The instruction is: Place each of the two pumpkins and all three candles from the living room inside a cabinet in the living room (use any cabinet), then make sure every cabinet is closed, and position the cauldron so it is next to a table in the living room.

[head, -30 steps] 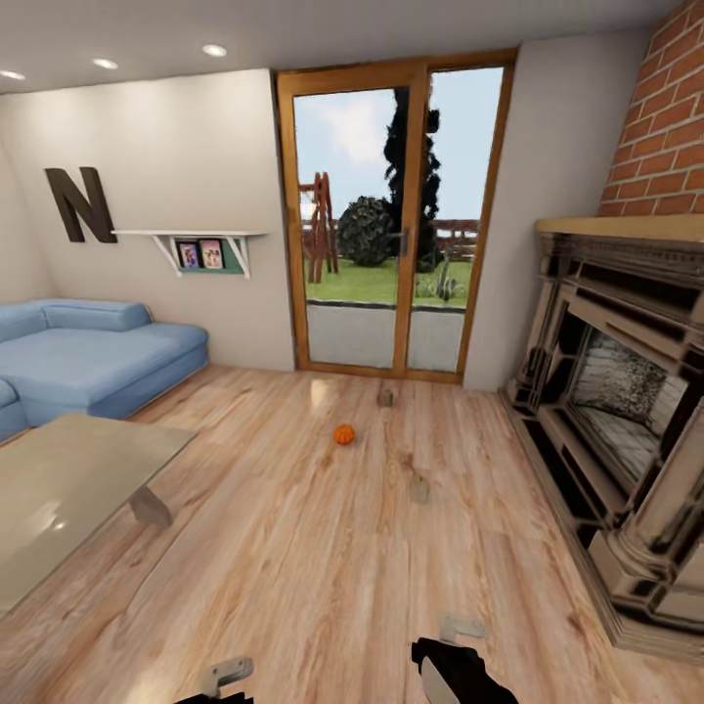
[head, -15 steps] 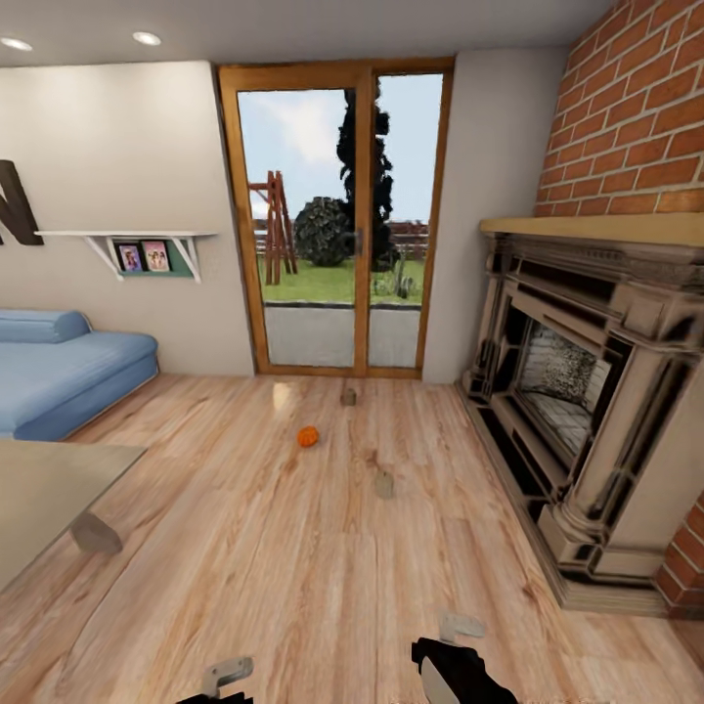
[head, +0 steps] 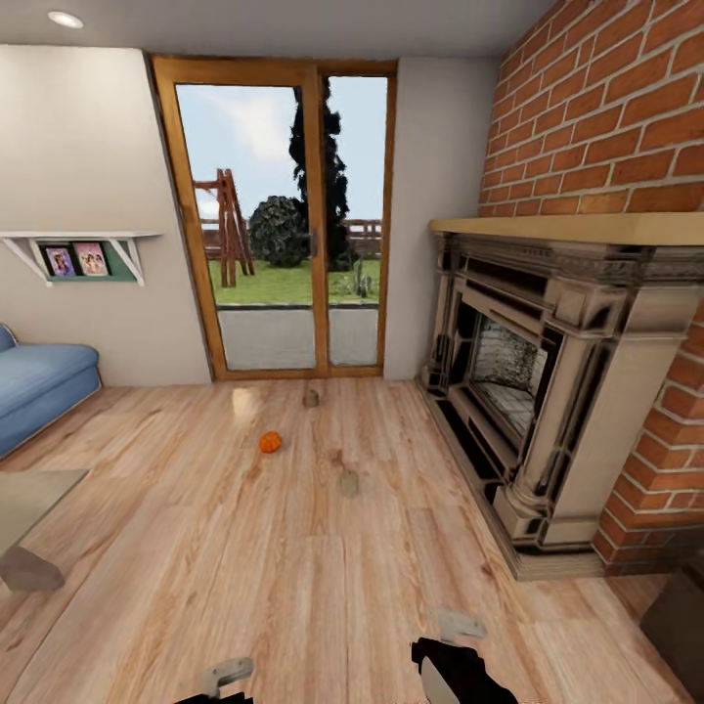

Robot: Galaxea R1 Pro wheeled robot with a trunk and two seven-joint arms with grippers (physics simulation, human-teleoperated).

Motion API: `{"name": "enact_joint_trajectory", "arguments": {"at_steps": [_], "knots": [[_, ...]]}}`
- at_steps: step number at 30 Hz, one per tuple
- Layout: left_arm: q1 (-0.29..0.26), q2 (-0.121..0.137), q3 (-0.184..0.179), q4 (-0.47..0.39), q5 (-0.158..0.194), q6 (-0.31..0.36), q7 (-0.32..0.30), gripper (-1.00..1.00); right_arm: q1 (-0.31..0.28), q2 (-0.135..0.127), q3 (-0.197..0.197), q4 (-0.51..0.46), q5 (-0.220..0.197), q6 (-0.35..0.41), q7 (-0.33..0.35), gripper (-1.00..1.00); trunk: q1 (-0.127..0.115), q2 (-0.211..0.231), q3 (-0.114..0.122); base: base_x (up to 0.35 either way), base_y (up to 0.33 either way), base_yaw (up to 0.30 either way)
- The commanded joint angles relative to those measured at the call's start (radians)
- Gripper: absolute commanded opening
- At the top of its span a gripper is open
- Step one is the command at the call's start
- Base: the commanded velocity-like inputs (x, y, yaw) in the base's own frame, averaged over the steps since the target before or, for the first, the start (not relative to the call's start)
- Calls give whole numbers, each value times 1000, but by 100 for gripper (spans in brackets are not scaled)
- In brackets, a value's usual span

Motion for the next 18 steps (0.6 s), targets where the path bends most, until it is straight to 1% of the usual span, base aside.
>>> {"name": "enact_joint_trajectory", "arguments": {"at_steps": [1,18], "knots": [[0,0,0,0,0,0,0,100,0,0,0,0,0,0,0,100,0,0,0,0,0,-285],[0,0,0,0,-1,0,0,100,0,0,0,0,0,0,0,100,0,0,0,0,0,-285]]}}
